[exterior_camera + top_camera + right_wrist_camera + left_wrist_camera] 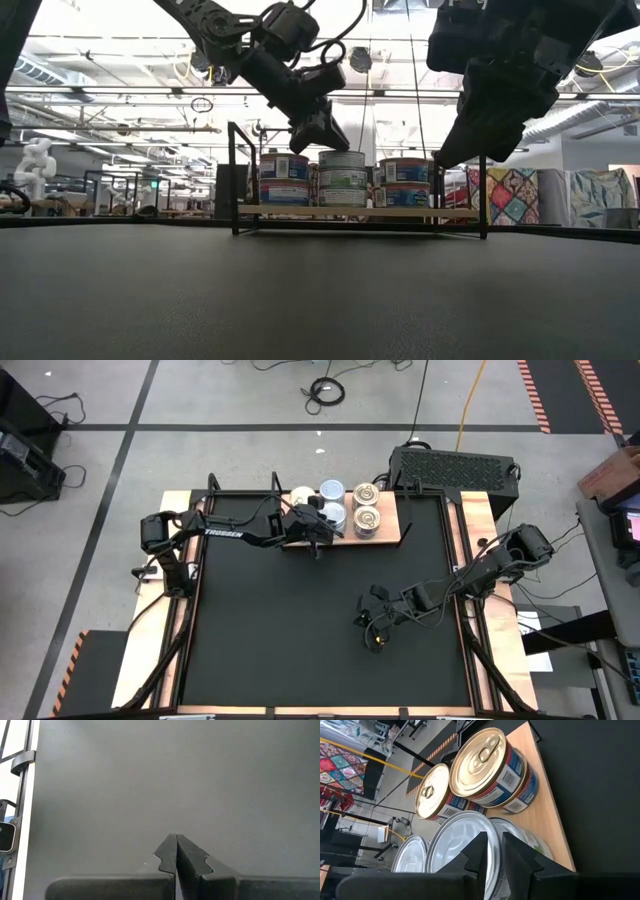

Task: Stack canned seafood by type on shelf
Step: Stack the green tuna can on top of the green tuna cans on the shelf

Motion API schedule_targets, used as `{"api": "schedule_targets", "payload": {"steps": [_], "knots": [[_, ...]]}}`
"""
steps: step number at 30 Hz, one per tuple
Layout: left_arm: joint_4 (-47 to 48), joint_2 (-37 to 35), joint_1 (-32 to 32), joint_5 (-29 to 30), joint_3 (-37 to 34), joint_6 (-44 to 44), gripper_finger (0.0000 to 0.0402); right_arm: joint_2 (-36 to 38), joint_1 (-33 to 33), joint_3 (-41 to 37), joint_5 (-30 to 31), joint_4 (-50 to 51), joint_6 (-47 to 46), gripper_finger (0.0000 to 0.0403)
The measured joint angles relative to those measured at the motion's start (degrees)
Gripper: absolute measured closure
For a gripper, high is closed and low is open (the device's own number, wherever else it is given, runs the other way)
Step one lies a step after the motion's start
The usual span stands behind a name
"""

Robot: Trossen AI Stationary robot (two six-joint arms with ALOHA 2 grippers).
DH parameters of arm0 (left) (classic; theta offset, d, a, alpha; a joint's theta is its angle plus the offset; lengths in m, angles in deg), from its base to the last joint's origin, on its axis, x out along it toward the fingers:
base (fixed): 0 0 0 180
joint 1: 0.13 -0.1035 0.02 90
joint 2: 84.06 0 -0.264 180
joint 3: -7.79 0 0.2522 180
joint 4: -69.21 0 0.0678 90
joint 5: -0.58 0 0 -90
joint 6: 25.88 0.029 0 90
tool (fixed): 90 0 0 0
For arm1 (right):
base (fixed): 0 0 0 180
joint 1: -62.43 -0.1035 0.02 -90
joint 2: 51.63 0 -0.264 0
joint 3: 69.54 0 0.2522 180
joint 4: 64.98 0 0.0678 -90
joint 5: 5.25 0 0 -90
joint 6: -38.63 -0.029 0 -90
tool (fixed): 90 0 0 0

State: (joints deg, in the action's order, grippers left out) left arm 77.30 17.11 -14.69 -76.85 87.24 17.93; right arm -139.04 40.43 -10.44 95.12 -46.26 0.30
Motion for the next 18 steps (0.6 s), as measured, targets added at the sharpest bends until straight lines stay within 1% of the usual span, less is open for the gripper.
{"api": "schedule_targets", "payload": {"steps": [6, 18], "knots": [[0.5, 0.0, 0.0, -0.1, 0.0, -1.5, 0.0340, 0.0, 0.0, 0.0, 0.0, 0.0, 0.0, 0.0403], [2.2, 0.0, 0.0, -0.3, 0.0, -1.9, 0.0340, 0.0, 0.0, 0.0, 0.0, 0.0, 0.0, 0.0403]]}}
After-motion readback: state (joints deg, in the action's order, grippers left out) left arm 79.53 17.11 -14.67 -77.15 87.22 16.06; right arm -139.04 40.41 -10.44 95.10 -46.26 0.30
